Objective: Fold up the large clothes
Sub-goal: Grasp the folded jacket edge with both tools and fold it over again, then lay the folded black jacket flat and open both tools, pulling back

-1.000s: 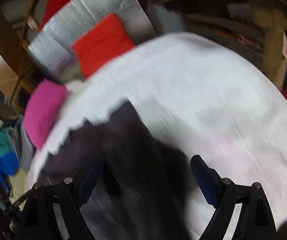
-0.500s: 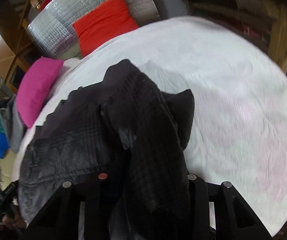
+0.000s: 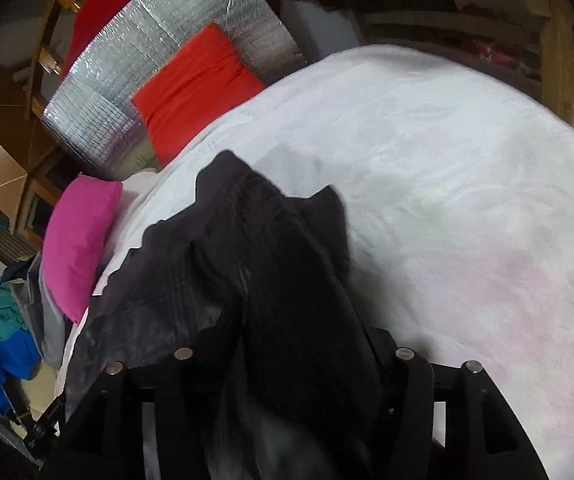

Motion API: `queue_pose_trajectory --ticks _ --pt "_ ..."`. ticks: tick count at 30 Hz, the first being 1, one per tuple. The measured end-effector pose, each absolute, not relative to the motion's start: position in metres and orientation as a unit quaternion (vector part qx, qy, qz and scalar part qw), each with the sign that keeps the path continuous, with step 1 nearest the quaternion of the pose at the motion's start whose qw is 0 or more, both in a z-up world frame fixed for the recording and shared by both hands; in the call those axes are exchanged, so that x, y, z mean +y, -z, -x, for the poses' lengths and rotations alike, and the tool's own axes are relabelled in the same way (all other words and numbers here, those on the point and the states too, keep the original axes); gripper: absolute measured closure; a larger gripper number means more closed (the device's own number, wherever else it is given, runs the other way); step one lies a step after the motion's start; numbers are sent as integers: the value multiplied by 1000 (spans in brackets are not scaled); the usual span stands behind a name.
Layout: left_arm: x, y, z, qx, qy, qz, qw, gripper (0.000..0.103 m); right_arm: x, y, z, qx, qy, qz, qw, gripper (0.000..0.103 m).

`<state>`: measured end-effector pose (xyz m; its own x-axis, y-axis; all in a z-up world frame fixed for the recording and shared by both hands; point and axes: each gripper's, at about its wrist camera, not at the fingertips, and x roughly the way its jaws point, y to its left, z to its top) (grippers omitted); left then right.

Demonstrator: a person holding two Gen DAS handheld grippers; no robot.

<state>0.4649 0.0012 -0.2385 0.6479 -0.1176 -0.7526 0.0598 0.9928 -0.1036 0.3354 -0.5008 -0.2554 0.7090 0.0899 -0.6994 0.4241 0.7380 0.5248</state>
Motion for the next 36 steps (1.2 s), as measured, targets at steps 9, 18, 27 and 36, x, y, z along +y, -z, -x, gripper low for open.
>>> queue_pose_trajectory --ticks 9,18,27,36 --pt "14 230 -374 430 81 20 899 33 -451 226 -270 362 57 -273 890 55" --pt "23 221 -383 449 83 24 889 30 -464 224 -273 385 47 -306 869 60" --pt "65 220 -457 506 117 127 845 18 -543 247 -328 386 -4 -447 807 24" --pt "34 279 -504 588 222 202 752 14 -532 305 -378 440 -90 -469 760 22"
